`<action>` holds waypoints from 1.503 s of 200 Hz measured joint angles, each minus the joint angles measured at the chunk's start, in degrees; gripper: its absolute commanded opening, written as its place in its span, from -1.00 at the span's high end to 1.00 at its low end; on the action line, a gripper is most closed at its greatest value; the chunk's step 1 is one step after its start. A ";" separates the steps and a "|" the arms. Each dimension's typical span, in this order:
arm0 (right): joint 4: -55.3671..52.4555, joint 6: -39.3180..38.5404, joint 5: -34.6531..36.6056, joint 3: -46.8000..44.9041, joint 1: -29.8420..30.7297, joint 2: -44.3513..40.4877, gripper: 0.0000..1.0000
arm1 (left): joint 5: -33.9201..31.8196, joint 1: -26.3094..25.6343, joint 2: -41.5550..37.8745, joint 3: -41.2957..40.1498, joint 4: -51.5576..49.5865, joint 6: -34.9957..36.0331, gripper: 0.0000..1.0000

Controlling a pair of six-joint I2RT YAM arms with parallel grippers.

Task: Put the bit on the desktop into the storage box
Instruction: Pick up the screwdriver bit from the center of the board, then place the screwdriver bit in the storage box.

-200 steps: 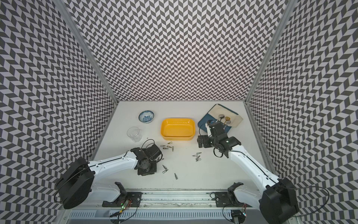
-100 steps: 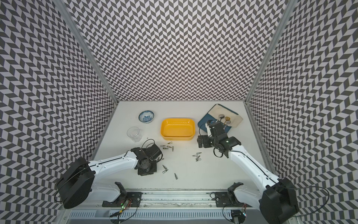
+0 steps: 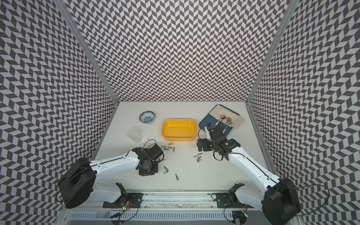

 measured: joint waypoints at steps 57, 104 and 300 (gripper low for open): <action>1.11 2.56 -1.60 -2.54 0.74 0.07 -0.99 | -1.20 7.04 3.28 25.20 -6.32 9.31 1.00; 1.77 4.94 -3.10 -4.68 1.07 1.29 -0.99 | -1.66 11.34 21.27 49.44 -8.24 19.32 1.00; 2.86 10.27 0.22 -5.11 10.67 8.87 -0.83 | 3.02 14.16 55.19 74.20 -6.75 30.93 1.00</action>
